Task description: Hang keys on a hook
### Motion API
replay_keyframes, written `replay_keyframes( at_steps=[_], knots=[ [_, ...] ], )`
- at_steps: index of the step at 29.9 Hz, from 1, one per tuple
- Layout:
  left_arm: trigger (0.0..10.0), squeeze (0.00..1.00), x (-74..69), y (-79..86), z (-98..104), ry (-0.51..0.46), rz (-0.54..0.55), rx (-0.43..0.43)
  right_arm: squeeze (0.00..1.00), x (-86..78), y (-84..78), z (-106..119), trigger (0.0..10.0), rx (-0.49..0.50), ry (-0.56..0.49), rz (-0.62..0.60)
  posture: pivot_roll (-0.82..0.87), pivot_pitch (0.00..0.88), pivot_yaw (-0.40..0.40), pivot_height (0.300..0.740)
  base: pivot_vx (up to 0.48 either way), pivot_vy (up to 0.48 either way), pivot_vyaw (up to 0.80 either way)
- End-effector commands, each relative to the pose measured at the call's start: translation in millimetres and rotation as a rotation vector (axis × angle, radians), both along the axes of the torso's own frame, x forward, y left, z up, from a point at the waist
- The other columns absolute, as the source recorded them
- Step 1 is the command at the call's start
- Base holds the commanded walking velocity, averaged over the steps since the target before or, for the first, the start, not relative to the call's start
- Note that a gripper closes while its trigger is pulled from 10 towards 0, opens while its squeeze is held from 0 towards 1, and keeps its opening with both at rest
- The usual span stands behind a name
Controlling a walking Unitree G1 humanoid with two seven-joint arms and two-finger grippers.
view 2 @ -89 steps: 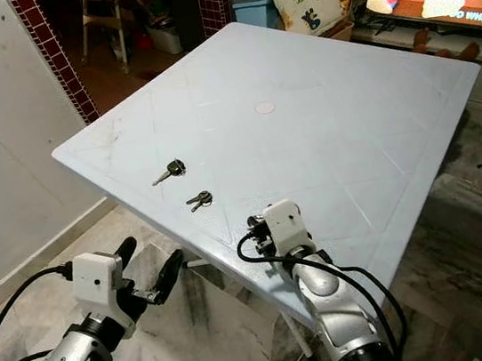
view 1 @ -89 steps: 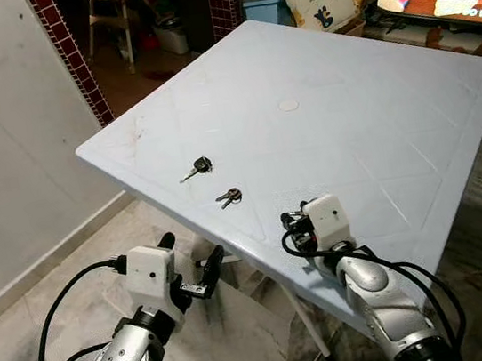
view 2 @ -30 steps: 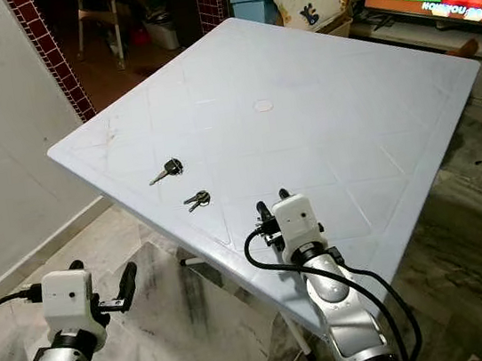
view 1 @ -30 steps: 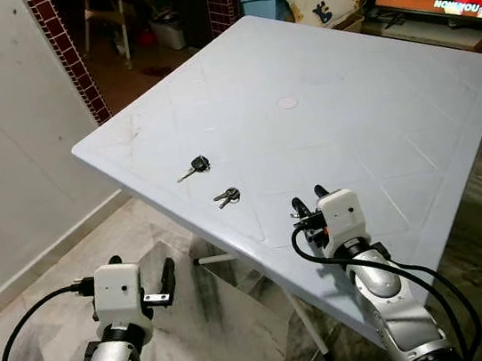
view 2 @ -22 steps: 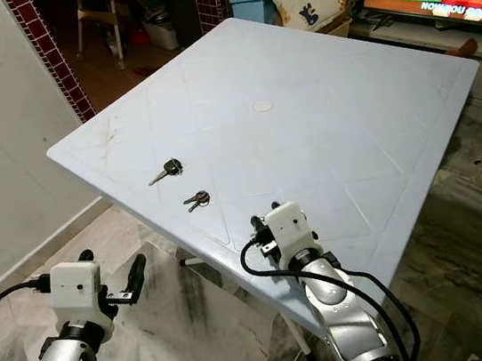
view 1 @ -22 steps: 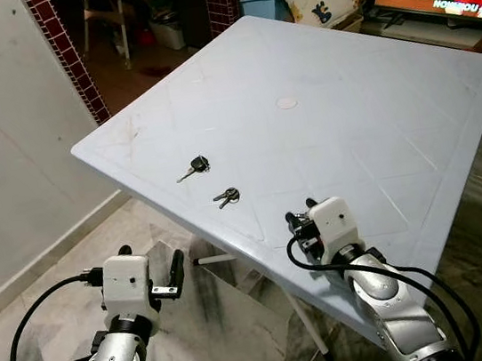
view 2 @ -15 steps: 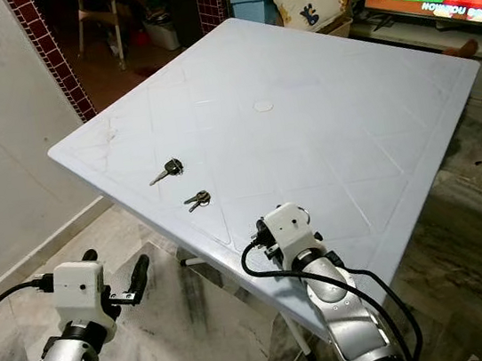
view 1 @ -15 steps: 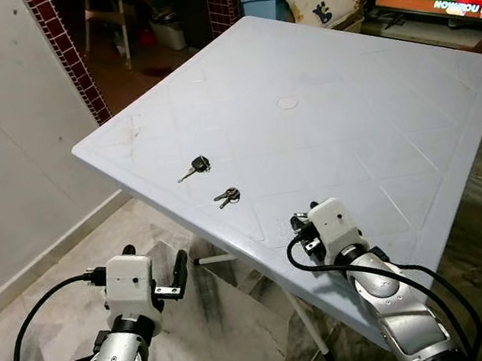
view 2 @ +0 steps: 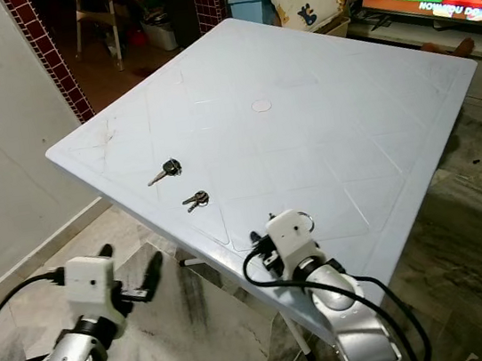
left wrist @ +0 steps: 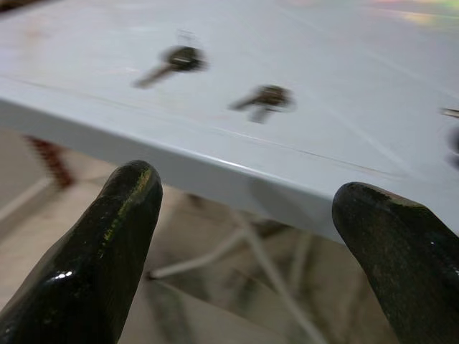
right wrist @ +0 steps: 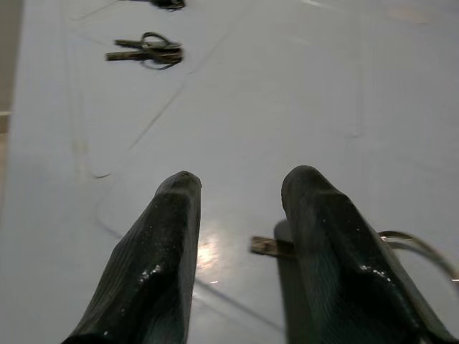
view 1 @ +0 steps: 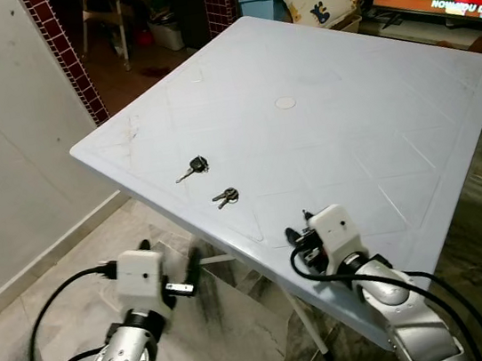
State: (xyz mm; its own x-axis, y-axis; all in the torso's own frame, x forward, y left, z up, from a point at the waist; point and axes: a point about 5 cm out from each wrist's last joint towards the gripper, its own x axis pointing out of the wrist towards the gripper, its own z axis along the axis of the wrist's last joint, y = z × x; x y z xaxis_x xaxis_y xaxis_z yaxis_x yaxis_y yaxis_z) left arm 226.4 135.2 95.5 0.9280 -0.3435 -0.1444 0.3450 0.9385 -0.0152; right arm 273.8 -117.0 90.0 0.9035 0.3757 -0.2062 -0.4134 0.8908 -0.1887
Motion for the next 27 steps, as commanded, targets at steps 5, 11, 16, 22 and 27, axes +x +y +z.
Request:
replay_keyframes(
  at_steps=[5,11,16,22,27],
  knots=[
    [10.0,0.0,-7.7,-17.6,-4,0.046,-0.174,-0.005,0.0,5.9,-36.6,18,10.0,-0.086,-0.094,-0.215,0.02,0.077,0.06,0.74,0.0,0.0,0.0],
    [10.0,0.0,-5.3,-18.9,-4,0.046,-0.185,-0.004,0.0,4.7,-55.7,15,10.0,-0.101,-0.074,-0.303,0.01,0.075,0.061,0.74,0.0,0.0,0.0],
    [10.0,0.0,-1.6,-17.3,-3,0.041,-0.179,0.001,0.0,2.5,-51.3,12,10.0,-0.057,-0.04,-0.298,0.0,0.073,0.062,0.74,0.0,0.0,-0.15],
    [10.0,0.0,-1.0,-17.7,-4,0.038,-0.179,0.007,0.0,1.4,-44.2,10,10.0,-0.027,-0.035,-0.274,0.0,0.072,0.063,0.74,0.0,0.0,-0.75],
    [10.0,0.0,-1.5,-18.8,-5,0.05,-0.18,0.013,0.0,2.6,-38.0,14,10.0,0.0,-0.034,-0.235,0.0,0.079,0.061,0.74,0.0,0.0,0.0]
  ],
)
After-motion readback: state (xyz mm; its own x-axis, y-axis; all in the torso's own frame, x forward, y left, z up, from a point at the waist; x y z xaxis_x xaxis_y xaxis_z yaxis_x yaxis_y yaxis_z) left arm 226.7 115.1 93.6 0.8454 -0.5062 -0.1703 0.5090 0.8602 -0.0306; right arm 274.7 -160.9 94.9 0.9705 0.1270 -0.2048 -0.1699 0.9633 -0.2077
